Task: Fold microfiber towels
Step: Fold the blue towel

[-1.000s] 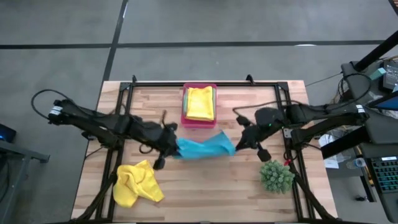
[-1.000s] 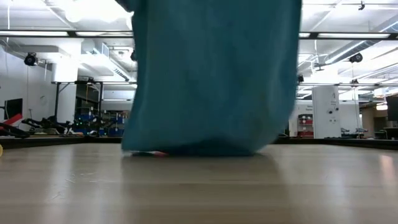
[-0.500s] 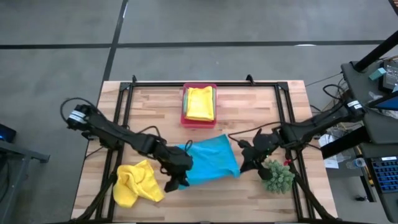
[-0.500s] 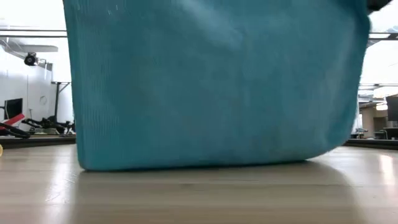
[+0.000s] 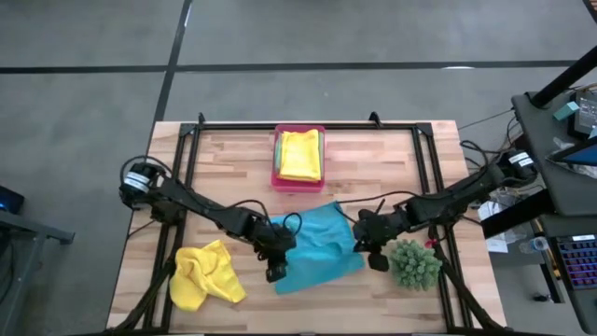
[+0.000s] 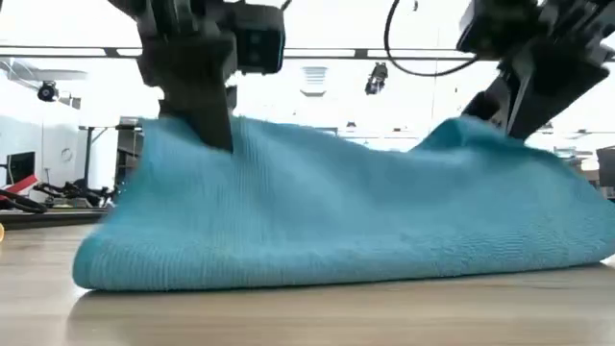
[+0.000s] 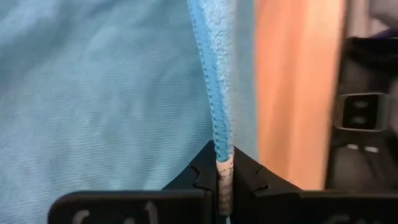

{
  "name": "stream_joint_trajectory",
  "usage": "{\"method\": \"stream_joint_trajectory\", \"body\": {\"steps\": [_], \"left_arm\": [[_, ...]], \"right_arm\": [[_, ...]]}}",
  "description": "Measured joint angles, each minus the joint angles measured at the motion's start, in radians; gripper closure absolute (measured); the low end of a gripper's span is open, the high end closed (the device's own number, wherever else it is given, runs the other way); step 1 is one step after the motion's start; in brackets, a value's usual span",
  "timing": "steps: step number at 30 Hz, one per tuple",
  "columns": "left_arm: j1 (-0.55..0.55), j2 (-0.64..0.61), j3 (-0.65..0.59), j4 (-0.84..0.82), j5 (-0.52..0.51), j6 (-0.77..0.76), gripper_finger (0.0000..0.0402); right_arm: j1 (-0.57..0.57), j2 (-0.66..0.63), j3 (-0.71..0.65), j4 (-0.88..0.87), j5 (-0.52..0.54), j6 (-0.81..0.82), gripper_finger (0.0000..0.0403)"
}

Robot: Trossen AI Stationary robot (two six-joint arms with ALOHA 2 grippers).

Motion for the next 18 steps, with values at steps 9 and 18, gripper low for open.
{"method": "stream_joint_trajectory", "body": {"steps": [9, 18], "left_arm": [[0.036, 0.017, -0.001, -0.159, -0.003, -0.014, 0.0401], [0.106, 0.017, -0.003, -0.226, -0.122, 0.072, 0.0401]], "right_arm": [[-0.08, 0.12, 0.01, -0.016, 0.094, -0.017, 0.0394], [-0.186, 0.113, 0.03, -0.048, 0.158, -0.044, 0.0394]]}}
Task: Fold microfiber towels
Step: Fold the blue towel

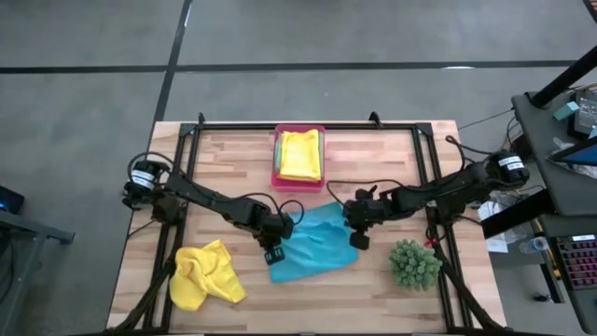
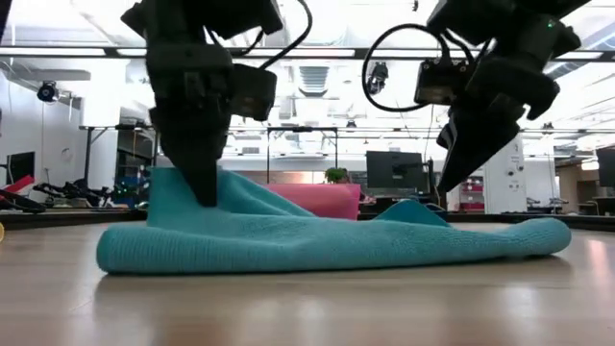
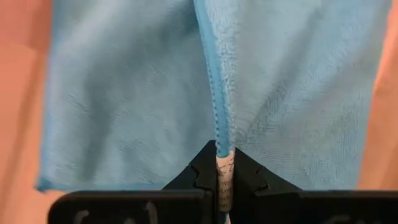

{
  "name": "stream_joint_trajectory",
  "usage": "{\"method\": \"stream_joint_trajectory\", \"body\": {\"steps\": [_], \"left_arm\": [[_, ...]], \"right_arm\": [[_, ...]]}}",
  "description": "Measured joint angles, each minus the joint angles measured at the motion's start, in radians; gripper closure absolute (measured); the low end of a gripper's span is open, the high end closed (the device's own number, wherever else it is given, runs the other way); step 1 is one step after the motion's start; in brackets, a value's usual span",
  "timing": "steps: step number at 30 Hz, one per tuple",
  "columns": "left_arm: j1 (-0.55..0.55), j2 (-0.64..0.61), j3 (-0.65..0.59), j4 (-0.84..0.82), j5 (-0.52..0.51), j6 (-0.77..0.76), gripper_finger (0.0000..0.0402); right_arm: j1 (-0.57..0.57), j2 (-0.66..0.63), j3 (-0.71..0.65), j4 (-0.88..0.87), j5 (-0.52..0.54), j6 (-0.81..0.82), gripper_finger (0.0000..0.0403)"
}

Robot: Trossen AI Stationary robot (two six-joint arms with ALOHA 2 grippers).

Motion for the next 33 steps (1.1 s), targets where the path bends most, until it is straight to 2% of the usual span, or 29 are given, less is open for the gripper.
{"method": "stream_joint_trajectory", "body": {"steps": [8, 11, 21, 25, 28, 33], "left_arm": [[0.056, 0.0, -0.001, 0.002, -0.011, 0.075, 0.0401], [0.06, 0.0, -0.003, 0.001, -0.007, 0.095, 0.0401], [0.06, 0.0, -0.013, 0.003, -0.005, 0.096, 0.0401], [0.06, 0.0, -0.015, 0.0, -0.004, 0.096, 0.0401], [0.06, 0.0, -0.015, 0.0, -0.002, 0.096, 0.0401], [0.06, 0.0, -0.015, -0.008, 0.004, 0.095, 0.0402]], "right_arm": [[-0.019, -0.001, -0.001, 0.027, 0.001, -0.078, 0.0393], [-0.019, 0.012, -0.003, 0.078, -0.001, -0.11, 0.0379], [-0.019, 0.131, -0.006, 0.199, -0.009, -0.251, 0.0249], [-0.019, 0.189, -0.006, 0.266, 0.023, -0.272, 0.022], [-0.019, 0.195, -0.006, 0.272, 0.043, -0.288, 0.0232], [-0.019, 0.174, -0.005, 0.273, 0.044, -0.288, 0.0301]]}}
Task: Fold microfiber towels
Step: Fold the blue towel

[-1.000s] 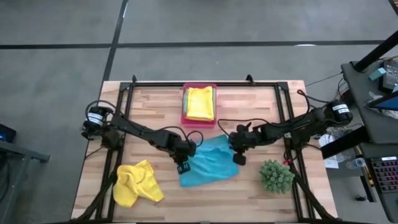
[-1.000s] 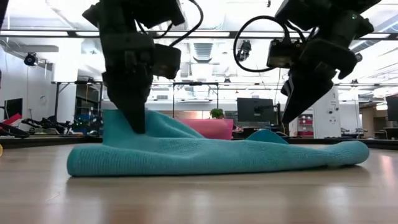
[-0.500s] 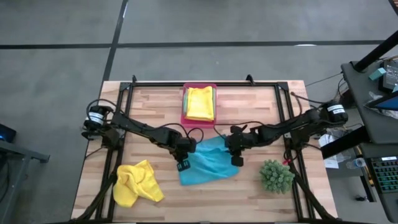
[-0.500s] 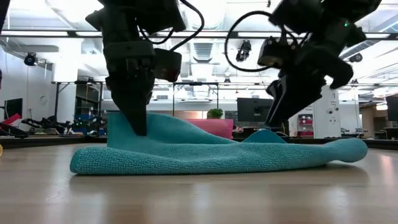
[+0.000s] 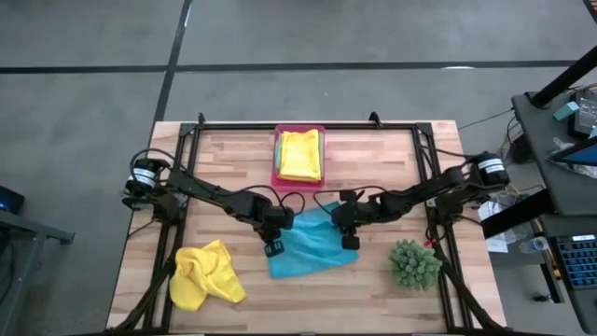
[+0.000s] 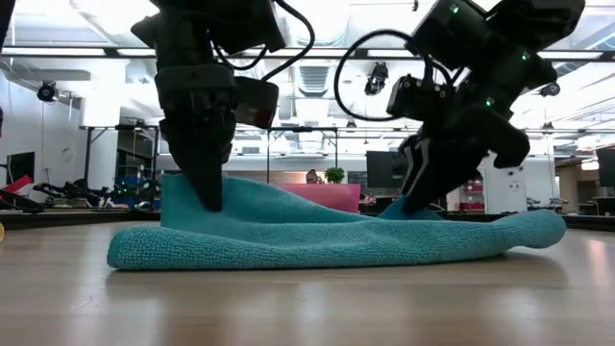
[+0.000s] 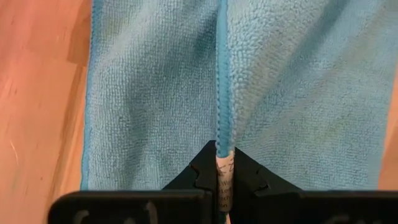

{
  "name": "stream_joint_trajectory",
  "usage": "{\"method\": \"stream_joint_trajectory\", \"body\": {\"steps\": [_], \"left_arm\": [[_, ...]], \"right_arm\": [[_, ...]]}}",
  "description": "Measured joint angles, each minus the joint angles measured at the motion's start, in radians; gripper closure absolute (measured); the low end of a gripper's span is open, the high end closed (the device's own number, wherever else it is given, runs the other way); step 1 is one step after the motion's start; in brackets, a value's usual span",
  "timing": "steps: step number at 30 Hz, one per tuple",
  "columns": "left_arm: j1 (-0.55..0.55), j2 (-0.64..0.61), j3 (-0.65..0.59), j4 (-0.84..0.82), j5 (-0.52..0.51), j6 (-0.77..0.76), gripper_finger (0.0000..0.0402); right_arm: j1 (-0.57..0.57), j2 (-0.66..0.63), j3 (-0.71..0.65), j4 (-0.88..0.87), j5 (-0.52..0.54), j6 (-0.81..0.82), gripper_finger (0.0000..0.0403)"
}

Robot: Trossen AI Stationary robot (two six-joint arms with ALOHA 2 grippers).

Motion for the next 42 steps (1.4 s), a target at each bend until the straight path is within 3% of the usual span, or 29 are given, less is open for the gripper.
{"method": "stream_joint_trajectory", "body": {"steps": [4, 6, 16, 27, 42], "left_arm": [[0.0, 0.0, 0.0, -0.023, 0.0, 0.0, 0.0401], [0.001, 0.0, 0.0, -0.036, 0.0, 0.0, 0.0402], [0.042, 0.0, 0.0, -0.061, -0.008, 0.014, 0.0402], [0.093, 0.0, 0.0, -0.06, -0.015, 0.026, 0.0402], [0.109, 0.006, -0.011, -0.052, 0.014, 0.016, 0.0402]], "right_arm": [[0.0, -0.029, 0.001, -0.016, 0.0, -0.001, 0.0373], [0.0, -0.053, 0.006, -0.048, 0.007, -0.007, 0.0387], [-0.007, -0.155, 0.02, -0.174, 0.182, -0.011, 0.0394], [-0.048, -0.084, 0.017, -0.173, 0.24, -0.044, 0.0394], [-0.051, -0.082, 0.015, -0.143, 0.239, -0.029, 0.0394]]}}
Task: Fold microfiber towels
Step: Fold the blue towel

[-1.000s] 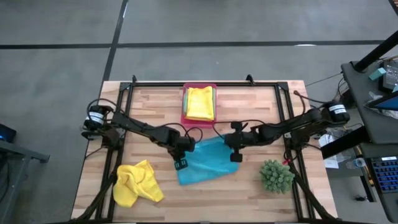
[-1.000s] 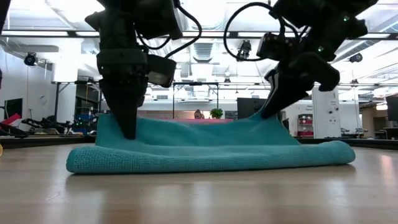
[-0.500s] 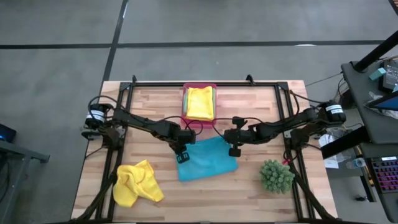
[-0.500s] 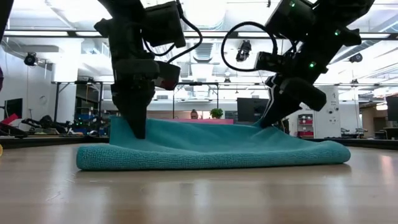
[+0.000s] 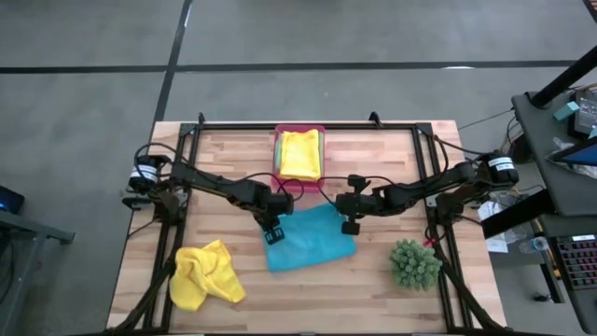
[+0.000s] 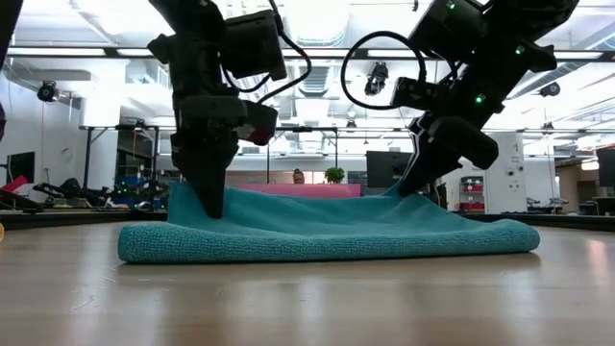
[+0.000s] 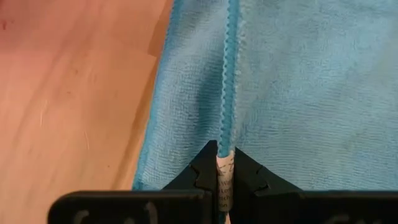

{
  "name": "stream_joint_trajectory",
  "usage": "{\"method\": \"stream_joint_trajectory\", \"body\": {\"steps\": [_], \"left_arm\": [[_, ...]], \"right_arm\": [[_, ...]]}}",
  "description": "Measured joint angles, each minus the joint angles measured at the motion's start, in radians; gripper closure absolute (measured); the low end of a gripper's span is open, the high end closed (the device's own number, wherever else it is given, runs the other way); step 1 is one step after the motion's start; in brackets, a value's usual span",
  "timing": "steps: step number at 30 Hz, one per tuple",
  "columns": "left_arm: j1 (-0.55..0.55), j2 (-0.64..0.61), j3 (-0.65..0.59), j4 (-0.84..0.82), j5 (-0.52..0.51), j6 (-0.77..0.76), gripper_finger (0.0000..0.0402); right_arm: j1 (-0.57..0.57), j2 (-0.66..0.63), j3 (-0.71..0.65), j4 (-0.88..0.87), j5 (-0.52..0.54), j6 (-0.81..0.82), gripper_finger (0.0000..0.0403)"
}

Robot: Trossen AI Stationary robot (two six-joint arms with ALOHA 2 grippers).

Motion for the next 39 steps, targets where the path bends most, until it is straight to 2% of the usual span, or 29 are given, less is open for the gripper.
{"method": "stream_joint_trajectory", "body": {"steps": [14, 20, 30, 35, 39], "left_arm": [[0.002, 0.0, -0.005, 0.019, 0.0, 0.01, 0.0401], [0.002, 0.0, -0.005, 0.02, 0.0, 0.01, 0.0396], [0.002, 0.0, -0.005, 0.019, 0.0, -0.003, 0.0282], [0.002, -0.008, -0.005, -0.023, 0.0, -0.009, 0.0243], [0.002, -0.032, -0.005, -0.061, 0.001, -0.01, 0.0233]], "right_arm": [[0.0, 0.0, 0.0, 0.0, 0.0, 0.005, 0.039], [0.0, 0.0, 0.0, 0.0, 0.0, 0.012, 0.0344], [0.0, 0.0, 0.0, 0.0, 0.001, 0.023, 0.0243], [0.0, -0.001, 0.0, 0.0, 0.003, 0.021, 0.0223], [0.0, -0.012, 0.0, -0.002, 0.004, 0.015, 0.0225]]}}
